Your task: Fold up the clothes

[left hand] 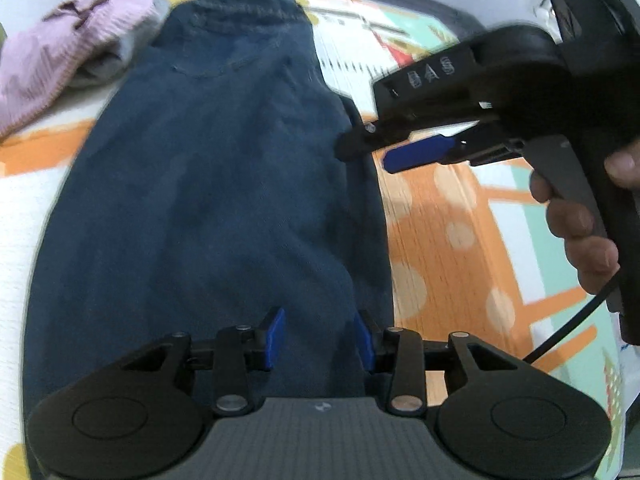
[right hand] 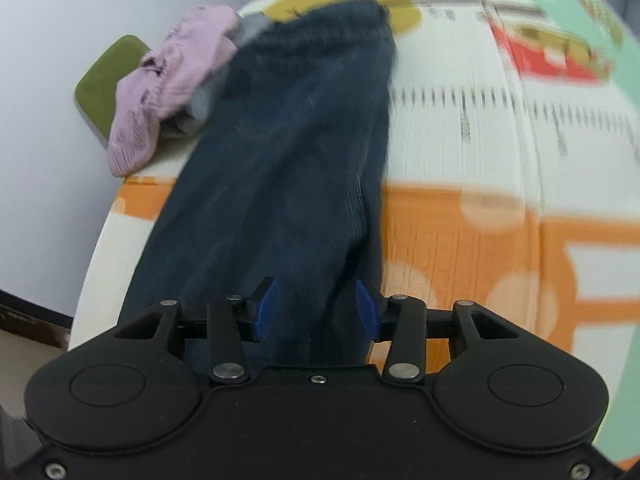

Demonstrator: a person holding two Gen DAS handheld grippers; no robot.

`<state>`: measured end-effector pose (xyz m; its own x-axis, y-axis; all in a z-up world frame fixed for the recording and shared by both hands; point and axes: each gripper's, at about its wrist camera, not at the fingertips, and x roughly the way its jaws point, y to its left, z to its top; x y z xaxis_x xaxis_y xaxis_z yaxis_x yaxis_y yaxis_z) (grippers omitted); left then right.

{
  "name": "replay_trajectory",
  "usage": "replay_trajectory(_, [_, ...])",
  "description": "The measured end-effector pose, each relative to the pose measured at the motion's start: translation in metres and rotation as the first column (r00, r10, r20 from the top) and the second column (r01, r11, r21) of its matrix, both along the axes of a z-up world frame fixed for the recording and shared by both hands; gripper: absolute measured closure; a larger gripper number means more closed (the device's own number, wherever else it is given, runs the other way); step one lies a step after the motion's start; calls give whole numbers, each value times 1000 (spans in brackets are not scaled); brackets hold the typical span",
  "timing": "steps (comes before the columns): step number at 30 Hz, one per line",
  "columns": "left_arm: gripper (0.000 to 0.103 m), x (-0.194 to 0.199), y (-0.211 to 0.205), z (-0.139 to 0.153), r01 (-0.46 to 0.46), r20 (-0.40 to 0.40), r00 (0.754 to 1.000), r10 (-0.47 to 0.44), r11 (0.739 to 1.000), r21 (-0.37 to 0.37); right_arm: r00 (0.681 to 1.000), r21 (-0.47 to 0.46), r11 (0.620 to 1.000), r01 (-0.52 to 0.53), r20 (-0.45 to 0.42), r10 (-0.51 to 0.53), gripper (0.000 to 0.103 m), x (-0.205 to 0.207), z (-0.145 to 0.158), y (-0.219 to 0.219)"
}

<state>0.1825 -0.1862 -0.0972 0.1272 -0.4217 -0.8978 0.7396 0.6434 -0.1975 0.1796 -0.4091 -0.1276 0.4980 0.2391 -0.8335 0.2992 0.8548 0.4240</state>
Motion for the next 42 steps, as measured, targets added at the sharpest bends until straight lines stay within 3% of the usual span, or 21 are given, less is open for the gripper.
replay_trajectory(6, [65,-10,-7,-16,-4,34,999,2,999,49,996,167,982,92,-11,-92,61,-10,-35,-13])
replay_trajectory(12, [80,-6,-3,-16,-56,35,998,54,997,51,993,258,960,106,27,-117,61,-9,-39,-15])
replay_trajectory(16, [89,-4,-3,-16,-66,23,998,65,997,51,993,269,957,111,-3,-115,63,-3,-46,-11])
replay_trajectory(18, [94,-5,-3,-15,-65,31,997,64,997,50,992,291,949,122,-15,-123,69,-2,-53,-10])
replay_trajectory(20, [97,-6,-3,-13,-64,35,997,62,997,49,992,307,943,124,-19,-124,86,-3,-57,-8])
replay_trajectory(23, [99,-5,0,-10,-60,29,998,59,998,36,990,327,936,132,4,-141,98,-7,-57,-9])
replay_trajectory(33, [99,-2,11,18,-73,-21,997,72,996,-53,982,323,937,131,87,-167,100,-19,-26,-20])
replay_trajectory(40, [103,-4,3,30,-41,-103,994,27,990,-133,975,255,953,165,103,-196,100,-33,-1,-32])
replay_trajectory(42, [103,-8,-5,23,-35,-104,994,23,992,-120,978,208,964,168,88,-189,100,-35,1,-33])
